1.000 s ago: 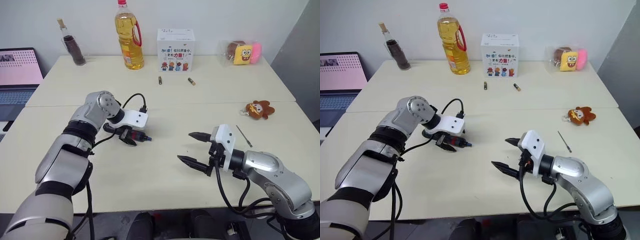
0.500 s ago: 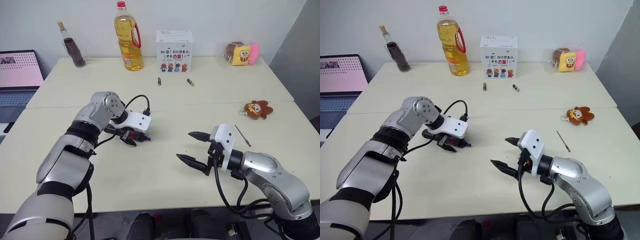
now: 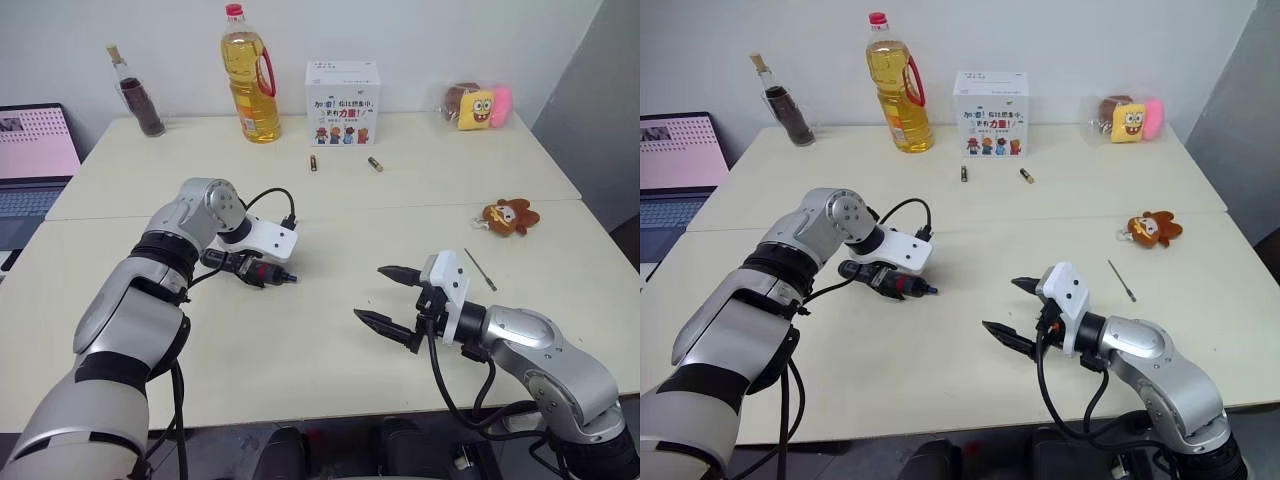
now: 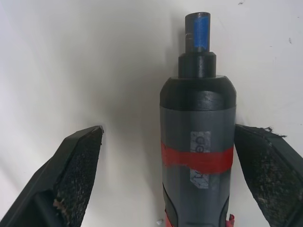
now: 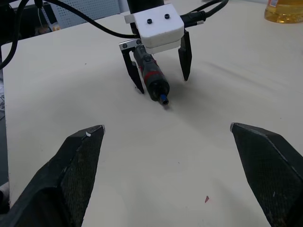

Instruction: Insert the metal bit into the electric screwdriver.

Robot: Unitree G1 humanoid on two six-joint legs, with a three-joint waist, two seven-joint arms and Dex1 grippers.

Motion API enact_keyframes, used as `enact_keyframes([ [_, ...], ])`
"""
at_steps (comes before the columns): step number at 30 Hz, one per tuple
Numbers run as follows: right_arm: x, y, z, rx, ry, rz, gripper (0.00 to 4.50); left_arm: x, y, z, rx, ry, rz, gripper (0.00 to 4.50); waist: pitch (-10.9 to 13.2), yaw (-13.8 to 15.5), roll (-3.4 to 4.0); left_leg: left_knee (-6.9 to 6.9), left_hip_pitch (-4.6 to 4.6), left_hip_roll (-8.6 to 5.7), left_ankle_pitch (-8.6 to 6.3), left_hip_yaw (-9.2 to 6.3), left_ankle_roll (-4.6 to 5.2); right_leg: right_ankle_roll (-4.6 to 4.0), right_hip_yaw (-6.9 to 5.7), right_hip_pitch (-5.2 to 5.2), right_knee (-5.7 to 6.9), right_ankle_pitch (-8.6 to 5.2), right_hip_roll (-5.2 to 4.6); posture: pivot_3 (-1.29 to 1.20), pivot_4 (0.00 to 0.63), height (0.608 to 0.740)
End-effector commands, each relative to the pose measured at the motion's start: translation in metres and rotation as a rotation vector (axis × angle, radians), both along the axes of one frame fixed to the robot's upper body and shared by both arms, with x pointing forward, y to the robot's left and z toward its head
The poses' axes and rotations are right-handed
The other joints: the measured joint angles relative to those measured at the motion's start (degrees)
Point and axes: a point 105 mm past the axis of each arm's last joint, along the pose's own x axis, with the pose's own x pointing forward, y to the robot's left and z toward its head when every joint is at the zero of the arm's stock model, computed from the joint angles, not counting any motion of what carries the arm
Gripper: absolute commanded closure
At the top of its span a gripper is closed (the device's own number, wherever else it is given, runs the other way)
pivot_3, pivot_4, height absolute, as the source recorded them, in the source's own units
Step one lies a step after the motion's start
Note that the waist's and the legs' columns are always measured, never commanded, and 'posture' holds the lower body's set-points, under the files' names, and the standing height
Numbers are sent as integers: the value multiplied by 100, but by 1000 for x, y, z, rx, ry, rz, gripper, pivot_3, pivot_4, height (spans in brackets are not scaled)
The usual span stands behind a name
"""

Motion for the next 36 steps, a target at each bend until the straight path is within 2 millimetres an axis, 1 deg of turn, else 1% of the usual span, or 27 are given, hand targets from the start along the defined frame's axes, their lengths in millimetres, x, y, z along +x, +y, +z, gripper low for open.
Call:
enact_keyframes([
  [1, -3, 3, 9, 18, -42, 12, 14, -4, 10, -14, 42, 28, 27, 0, 0, 0, 0, 0, 0, 0, 0, 0, 0, 0, 0, 0, 0, 0, 0, 0, 150, 740],
  [2, -3, 3, 9, 18, -42, 13, 14, -4, 9, -14, 42, 32, 24, 0, 0, 0, 0, 0, 0, 0, 0, 0, 0, 0, -1, 0, 0, 0, 0, 0, 150, 740],
  [3, -3, 3, 8, 13, -43, 14, 4, -5, 8, -14, 31, 35, 22, 188, 0, 0, 0, 0, 0, 0, 0, 0, 0, 0, 0, 0, 0, 0, 0, 0, 150, 740],
  [5, -3, 3, 8, 8, -45, 15, 0, -5, 7, -14, 22, 40, 17, 415, 0, 2, 0, 0, 0, 0, 0, 0, 0, 0, 0, 0, 0, 0, 0, 0, 150, 740],
  [13, -3, 5, 7, 18, -34, 23, 0, -7, 7, -14, 43, 44, -11, 2062, 0, 17, 0, 3, 0, -1, 0, 0, 0, 0, 0, 0, 4, 0, 0, 0, 150, 740],
  [14, -3, 5, 7, 18, -33, 24, 0, -8, 6, -15, 46, 46, -17, 2194, 0, 20, 0, 3, -1, -1, 0, 0, 0, 0, 0, 1, 5, 0, -1, 0, 150, 740],
  [15, -3, 5, 7, 18, -34, 27, 0, -8, 5, -15, 48, 45, -26, 2491, 0, 22, 0, 4, -1, -1, 0, 0, 0, 0, 0, 1, 5, 0, -1, 0, 150, 740],
  [17, -3, 6, 7, 19, -35, 29, 0, -8, 2, -14, 48, 41, -36, 2827, 0, 24, 0, 5, -2, -1, 0, 0, 0, 0, -1, 1, 5, 0, -1, 0, 150, 740],
  [20, -3, 6, 7, 19, -35, 30, 0, -6, 0, -12, 37, 32, -33, 2835, 0, 24, 0, 5, -2, -1, 0, 0, 0, 0, -1, 1, 5, 0, -2, 0, 150, 740],
  [23, -3, 6, 6, 18, -32, 32, 0, -1, -6, -5, -20, 14, 0, 2835, 0, 28, 0, 5, -2, -2, 0, 0, 0, 0, -2, 1, 5, 0, -2, 0, 150, 740],
  [24, -3, 6, 6, 18, -32, 32, 0, -1, -12, 0, -67, 24, 11, 2835, 0, 32, 0, 5, -2, -2, 0, 0, 0, 0, -2, 1, 5, 0, -2, 0, 150, 740],
  [25, -2, 5, 7, 17, -34, 32, 0, 0, -23, 11, -159, 36, 21, 2835, 0, 38, 0, 5, -4, -3, 0, 0, 0, 0, -2, 1, 5, 0, -3, 0, 150, 740],
  [27, -1, 4, 8, 15, -38, 30, 0, -1, -48, 40, -369, 69, 24, 2835, 4, 54, -7, 12, -15, -3, 0, -3, 0, 0, -10, -2, 5, 0, -5, 0, 150, 740],
  [29, 0, 1, 8, 7, -41, 27, 0, 1, -64, 69, -547, 73, 41, 2835, 7, 74, -11, 29, -38, -1, 0, -10, 0, 0, -22, -8, -1, 0, -6, 0, 150, 740],
  [30, 0, 0, 7, 1, -43, 26, 0, 1, -68, 83, -625, 82, 55, 2835, 8, 75, -11, 41, -61, 0, 0, -15, 0, 0, -29, -16, -4, 0, -8, 0, 150, 740],
  [32, 1, -3, 5, -13, -40, 28, 0, 2, -71, 110, -796, 68, 80, 2835, 11, 65, -16, 70, -94, 2, -3, -28, 5, 0, -42, -31, -3, 0, -9, 0, 150, 740],
  [34, 0, -4, 4, -21, -39, 33, 0, -3, -72, 129, -939, 80, 84, 2835, 14, 16, -17, 73, -101, -2, -5, -27, 8, 1, -49, -37, -3, 1, -15, 0, 150, 740],
  [36, 1, -5, 4, -23, -38, 37, 0, -8, -71, 140, -1060, 117, 135, 2835, 14, -18, -17, 71, -97, -1, -5, -26, 9, 1, -51, -37, 0, 1, -14, 0, 150, 740],
])
